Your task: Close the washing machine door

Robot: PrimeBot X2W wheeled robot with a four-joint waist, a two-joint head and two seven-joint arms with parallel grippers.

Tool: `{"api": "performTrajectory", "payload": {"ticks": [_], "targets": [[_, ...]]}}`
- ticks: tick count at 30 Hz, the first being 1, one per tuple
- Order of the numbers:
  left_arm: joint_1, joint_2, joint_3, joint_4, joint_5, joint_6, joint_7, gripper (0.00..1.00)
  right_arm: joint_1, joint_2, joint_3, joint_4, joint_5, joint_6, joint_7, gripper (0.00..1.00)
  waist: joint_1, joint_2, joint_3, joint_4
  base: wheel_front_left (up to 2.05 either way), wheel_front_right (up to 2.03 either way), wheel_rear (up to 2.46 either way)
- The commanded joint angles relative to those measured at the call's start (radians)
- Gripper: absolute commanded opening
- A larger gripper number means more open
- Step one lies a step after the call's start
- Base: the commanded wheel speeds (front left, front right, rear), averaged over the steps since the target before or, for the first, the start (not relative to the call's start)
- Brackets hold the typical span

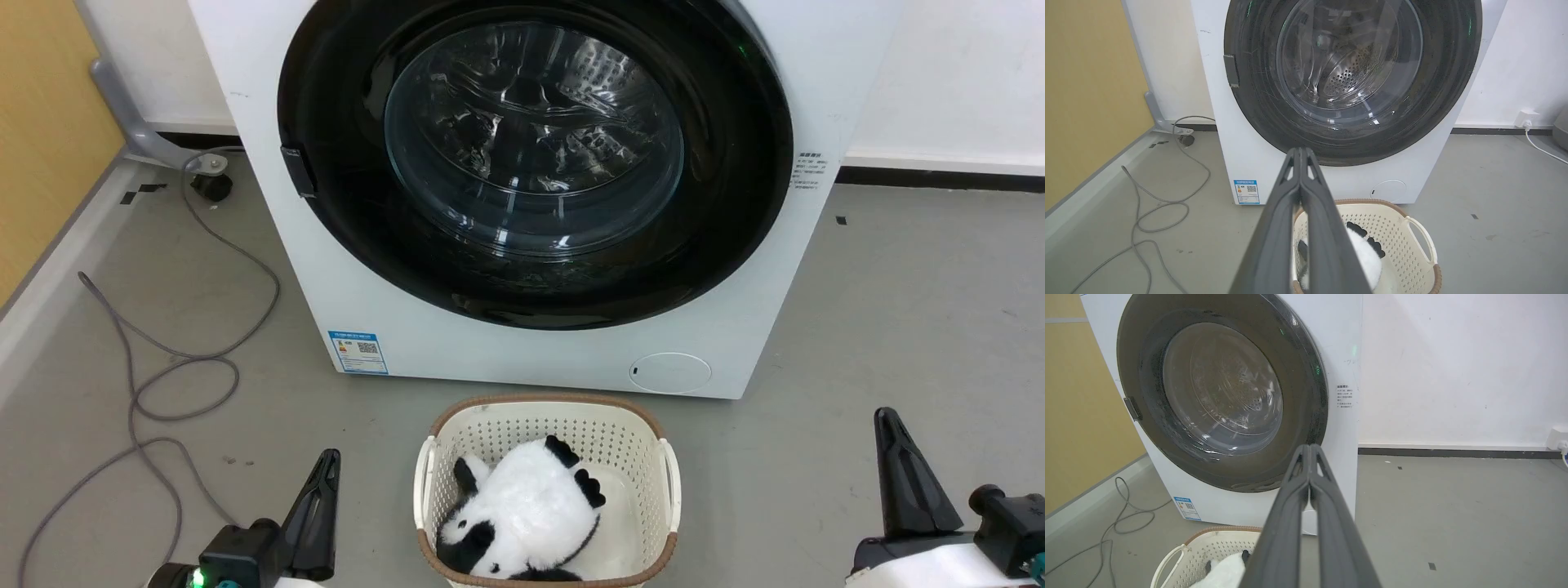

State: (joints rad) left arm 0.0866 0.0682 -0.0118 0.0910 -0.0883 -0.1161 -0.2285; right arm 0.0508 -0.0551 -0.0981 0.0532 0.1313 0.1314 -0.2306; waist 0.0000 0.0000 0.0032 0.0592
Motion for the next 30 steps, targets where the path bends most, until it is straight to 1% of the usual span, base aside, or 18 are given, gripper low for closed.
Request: {"api": "performTrajectory", "payload": {"ticks": [1, 30], "targets": [[-0.01, -0.002, 0.002, -0.006, 0.009, 0.006, 0.005, 0.0, -0.006, 0.001, 0.003, -0.005, -0.008, 0.0, 0.006, 0.0, 0.0, 0.0, 0.0, 0.0, 0.0, 0.0, 0.0], [-0.031, -0.006, 0.005, -0.029, 0.03, 0.035, 0.064, 0.0, -0.018, 0.002, 0.028, -0.018, -0.041, 0.0, 0.066, 0.0, 0.0, 0.0, -0.001, -0.016, 0.0, 0.0, 0.0]]}}
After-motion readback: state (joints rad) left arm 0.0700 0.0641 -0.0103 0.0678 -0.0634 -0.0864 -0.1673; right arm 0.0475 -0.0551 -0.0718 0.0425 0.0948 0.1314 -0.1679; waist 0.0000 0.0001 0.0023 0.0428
